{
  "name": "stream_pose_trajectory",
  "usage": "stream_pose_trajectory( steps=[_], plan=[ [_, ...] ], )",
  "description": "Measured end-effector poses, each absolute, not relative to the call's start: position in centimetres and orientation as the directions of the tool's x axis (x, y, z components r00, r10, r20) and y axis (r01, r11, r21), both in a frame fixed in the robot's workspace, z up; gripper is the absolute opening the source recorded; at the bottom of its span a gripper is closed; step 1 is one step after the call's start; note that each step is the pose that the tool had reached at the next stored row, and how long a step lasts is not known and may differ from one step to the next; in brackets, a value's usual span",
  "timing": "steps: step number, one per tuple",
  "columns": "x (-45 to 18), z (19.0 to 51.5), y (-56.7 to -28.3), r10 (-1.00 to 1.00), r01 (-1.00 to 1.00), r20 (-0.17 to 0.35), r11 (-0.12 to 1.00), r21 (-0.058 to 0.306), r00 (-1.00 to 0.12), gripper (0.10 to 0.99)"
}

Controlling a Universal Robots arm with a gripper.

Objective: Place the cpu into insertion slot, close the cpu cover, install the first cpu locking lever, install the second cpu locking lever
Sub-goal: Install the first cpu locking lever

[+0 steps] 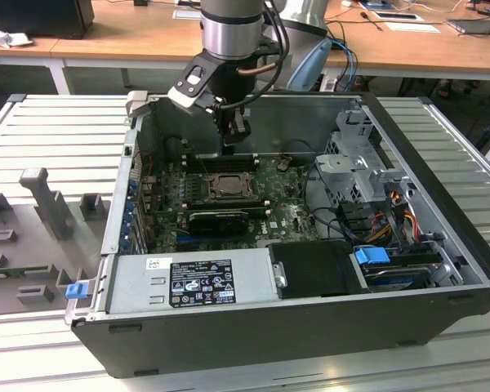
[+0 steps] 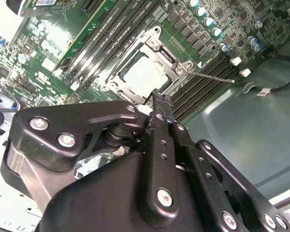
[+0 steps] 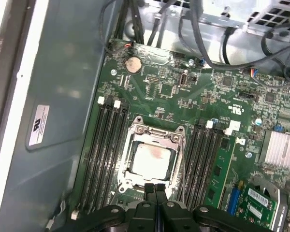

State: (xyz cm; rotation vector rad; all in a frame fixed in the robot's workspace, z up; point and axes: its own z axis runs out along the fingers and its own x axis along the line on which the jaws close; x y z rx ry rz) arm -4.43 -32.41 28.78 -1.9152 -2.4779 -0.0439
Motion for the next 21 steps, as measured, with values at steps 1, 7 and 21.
stream_pose_trajectory(
  steps=[1, 7, 21],
  plan=[
    [-4.43, 28.78, -32.41, 0.964, 0.964, 0.025, 0.264, 0.016, -0.264, 0.106],
    [-4.43, 28.77, -32.41, 0.928, 0.928, 0.025, 0.372, 0.016, -0.372, 0.106],
    [-4.43, 28.71, -32.41, 0.778, 0.778, 0.025, 0.628, 0.016, -0.628, 0.106]
  ],
)
